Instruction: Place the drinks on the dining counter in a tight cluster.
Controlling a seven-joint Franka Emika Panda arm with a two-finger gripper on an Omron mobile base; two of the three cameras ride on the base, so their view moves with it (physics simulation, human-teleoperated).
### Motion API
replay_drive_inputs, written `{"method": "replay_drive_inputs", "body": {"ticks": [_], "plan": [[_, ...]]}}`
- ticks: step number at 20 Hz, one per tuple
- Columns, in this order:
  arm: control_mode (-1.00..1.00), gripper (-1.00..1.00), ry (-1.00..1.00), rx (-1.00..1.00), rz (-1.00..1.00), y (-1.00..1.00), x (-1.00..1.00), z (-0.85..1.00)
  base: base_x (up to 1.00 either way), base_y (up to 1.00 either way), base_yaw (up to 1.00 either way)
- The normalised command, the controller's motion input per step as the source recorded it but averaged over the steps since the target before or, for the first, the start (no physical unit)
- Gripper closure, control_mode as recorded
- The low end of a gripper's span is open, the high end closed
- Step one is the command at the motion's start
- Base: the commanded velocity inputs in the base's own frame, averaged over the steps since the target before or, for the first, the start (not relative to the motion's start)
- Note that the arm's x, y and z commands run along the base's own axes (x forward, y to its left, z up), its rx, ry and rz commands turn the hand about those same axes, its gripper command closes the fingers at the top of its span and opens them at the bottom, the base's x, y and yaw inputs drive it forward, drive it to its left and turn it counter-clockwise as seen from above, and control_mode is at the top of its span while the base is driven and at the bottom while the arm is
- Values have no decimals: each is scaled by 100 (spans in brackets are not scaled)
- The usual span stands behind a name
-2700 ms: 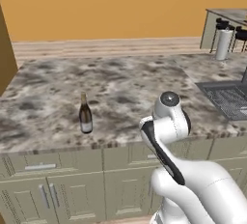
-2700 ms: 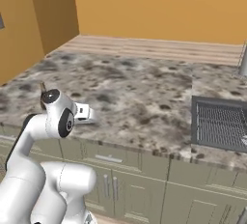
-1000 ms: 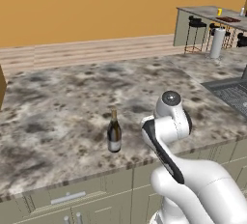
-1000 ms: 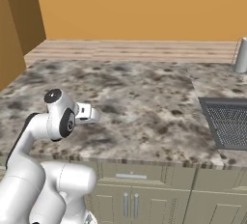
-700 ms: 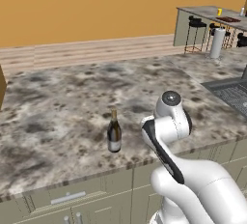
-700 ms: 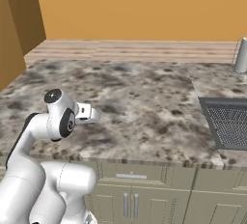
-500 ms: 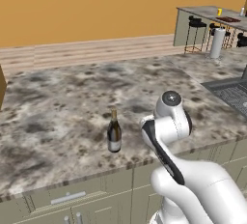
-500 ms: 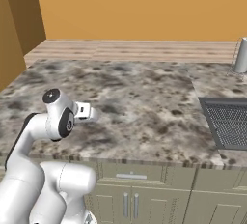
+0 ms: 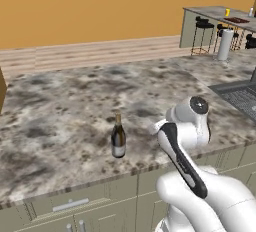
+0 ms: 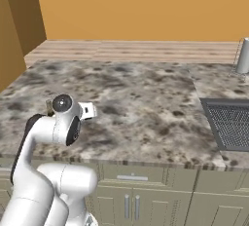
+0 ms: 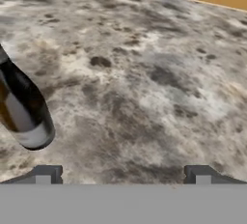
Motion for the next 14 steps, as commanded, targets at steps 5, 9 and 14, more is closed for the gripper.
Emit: {"method": "replay_drive_inputs", "body": {"ticks": [5, 9, 14], "plan": [[-100, -100, 3, 11, 33, 9, 0, 23, 0, 0, 0], [-100, -100, 0, 13, 37, 4, -2, 14, 0, 0, 0], [-100, -100, -2, 4, 25, 21, 3, 2, 0, 0, 0]]}}
